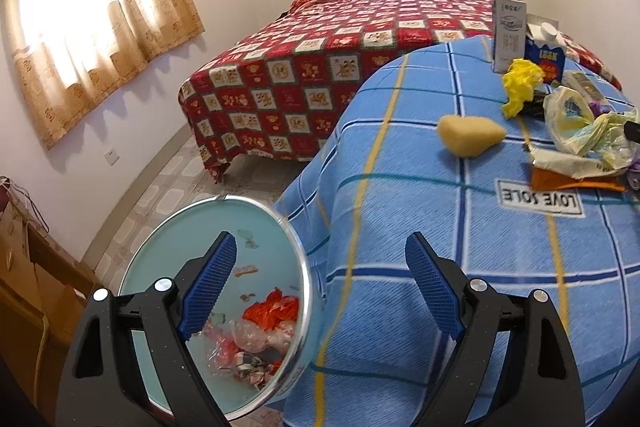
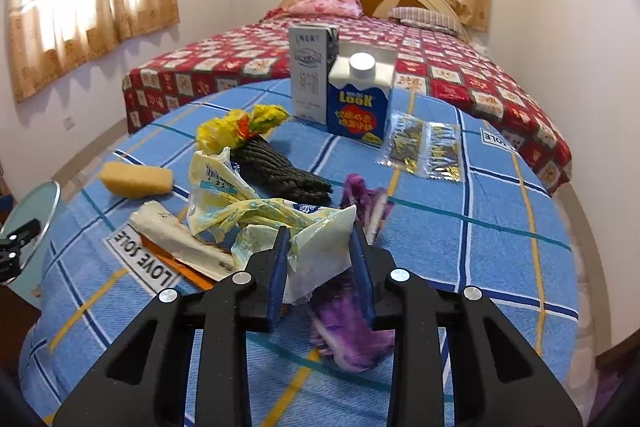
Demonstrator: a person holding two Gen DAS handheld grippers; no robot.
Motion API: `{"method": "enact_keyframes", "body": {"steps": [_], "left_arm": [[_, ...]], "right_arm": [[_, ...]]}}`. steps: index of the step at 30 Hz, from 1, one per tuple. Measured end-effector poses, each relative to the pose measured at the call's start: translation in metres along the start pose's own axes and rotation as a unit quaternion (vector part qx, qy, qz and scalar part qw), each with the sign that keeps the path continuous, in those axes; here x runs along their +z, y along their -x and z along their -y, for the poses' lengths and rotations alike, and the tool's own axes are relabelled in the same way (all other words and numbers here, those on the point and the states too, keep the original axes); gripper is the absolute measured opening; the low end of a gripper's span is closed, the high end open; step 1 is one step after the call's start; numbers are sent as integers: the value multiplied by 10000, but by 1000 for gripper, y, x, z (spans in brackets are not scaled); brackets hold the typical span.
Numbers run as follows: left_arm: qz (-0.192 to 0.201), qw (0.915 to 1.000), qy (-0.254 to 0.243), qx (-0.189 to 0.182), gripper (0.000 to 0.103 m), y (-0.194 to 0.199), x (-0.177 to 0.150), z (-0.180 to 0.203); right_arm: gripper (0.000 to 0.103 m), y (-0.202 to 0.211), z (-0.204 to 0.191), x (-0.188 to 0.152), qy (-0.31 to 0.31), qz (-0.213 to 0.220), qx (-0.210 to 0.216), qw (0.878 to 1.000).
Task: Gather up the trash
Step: 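Grasp the yellow sponge with the left gripper while the right grasps the yellow-white plastic bag, then carry the sponge and yellow-white bag over the bin and open both grippers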
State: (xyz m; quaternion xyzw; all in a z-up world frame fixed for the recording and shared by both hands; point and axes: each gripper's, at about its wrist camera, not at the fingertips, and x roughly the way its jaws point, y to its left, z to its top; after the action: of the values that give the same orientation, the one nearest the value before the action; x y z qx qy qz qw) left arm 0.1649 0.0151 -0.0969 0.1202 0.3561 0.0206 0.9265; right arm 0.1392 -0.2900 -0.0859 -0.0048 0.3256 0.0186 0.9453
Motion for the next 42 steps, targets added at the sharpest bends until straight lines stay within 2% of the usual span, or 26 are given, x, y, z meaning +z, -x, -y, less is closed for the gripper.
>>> {"method": "enact_keyframes", "body": {"steps": [5,8,12,18,20,23,26,29,32,42], "left_arm": [[87,9999,-16,-51,85,1,13,10],[133,9999,-15,-78,85,-2,24,19],[143,9997,-28,-206,85,-10,40,36],[39,9991,-65,-426,85,-34,61,67],[-48,9988,-66,-488,79,-43,65,74],[-274,9969,-44,-741,60,-61,68,82],[-442,9947,-59,-922,28,-71,67,87],[-340,9948,-100,-953,22,-67,65,87],[-263,9948,-101,-980,20,-57,63,82],[123,9969,-66,-775,20,-7,47,36]], "right_arm": [[30,20,5,7,-158,395,64,9991],[30,32,19,14,-325,669,-65,9972],[30,32,43,19,-569,739,-315,9951],[31,21,78,16,-920,590,-544,9925],[31,17,84,13,-953,542,-560,9924],[31,16,92,8,-992,505,-561,9922],[31,14,96,3,-1022,459,-543,9922],[31,16,94,0,-1008,467,-469,9927],[31,19,90,0,-984,510,-411,9930],[31,37,39,14,-602,738,-73,9954]]}}
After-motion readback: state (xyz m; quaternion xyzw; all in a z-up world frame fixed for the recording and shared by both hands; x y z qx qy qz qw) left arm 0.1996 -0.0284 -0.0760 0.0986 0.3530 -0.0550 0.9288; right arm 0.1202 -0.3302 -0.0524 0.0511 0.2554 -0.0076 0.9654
